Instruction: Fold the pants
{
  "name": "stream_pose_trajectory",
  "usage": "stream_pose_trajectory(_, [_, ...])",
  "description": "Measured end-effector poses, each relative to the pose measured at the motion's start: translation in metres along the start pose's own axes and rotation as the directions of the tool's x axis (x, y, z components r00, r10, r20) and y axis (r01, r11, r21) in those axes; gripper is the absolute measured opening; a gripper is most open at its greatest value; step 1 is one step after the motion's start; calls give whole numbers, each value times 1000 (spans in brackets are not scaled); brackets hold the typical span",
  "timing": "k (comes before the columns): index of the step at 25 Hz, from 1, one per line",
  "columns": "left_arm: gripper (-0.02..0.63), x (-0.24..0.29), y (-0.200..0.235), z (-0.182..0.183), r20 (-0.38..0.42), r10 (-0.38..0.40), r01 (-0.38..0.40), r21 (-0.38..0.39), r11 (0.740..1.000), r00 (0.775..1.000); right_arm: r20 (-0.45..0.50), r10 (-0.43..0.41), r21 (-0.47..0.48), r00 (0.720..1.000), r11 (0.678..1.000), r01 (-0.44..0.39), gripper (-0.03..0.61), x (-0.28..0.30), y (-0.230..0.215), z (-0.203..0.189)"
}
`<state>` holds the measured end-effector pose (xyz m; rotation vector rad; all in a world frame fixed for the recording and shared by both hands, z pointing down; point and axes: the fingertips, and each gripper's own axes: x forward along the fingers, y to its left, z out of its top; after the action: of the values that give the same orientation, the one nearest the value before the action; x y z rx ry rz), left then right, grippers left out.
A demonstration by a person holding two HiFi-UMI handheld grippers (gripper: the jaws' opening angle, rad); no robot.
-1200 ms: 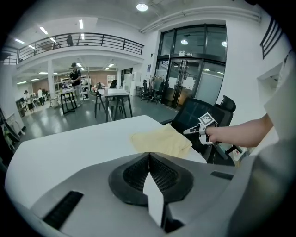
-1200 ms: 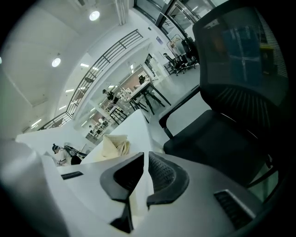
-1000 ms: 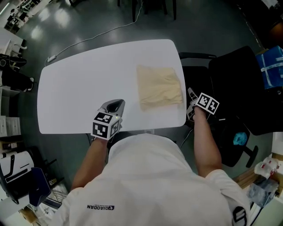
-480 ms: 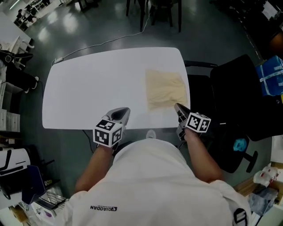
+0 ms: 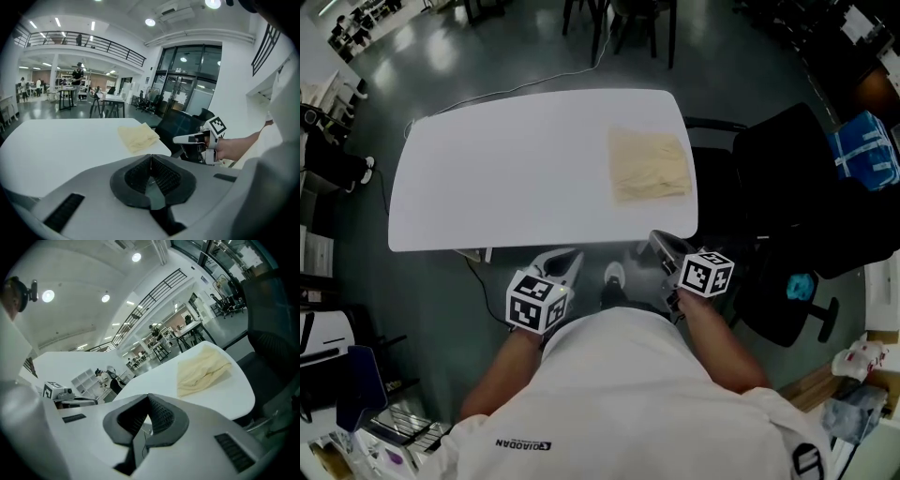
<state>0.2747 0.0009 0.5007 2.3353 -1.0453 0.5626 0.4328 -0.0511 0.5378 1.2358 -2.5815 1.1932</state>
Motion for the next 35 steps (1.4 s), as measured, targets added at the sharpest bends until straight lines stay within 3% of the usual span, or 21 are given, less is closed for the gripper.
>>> stream_pose_trajectory(4, [28, -19, -19, -8, 46, -6, 6, -8, 1000, 999, 0, 18, -35, 1000, 999, -18, 18, -41, 33, -11])
stream_pose_trajectory(10, [28, -24, -42, -20, 71, -30, 33, -34, 999, 997, 24, -6, 3, 1000, 1000, 6, 18, -77, 47, -16])
stream_pose_trajectory(18, [28, -4, -78, -8, 74, -53, 53, 6, 999, 996, 53, 10, -149, 999, 989, -2, 18, -124, 57, -9])
stream_pose_trajectory(28, [28, 45, -179, 0, 70, -82, 80, 39, 996, 994, 22, 14, -240, 1000, 971, -9, 18, -200, 17, -6])
stream_pose_trajectory(35, [28, 65, -206, 4, 52, -42, 39, 58, 998, 998, 24, 24, -290, 999, 957, -16, 18, -225, -11, 3])
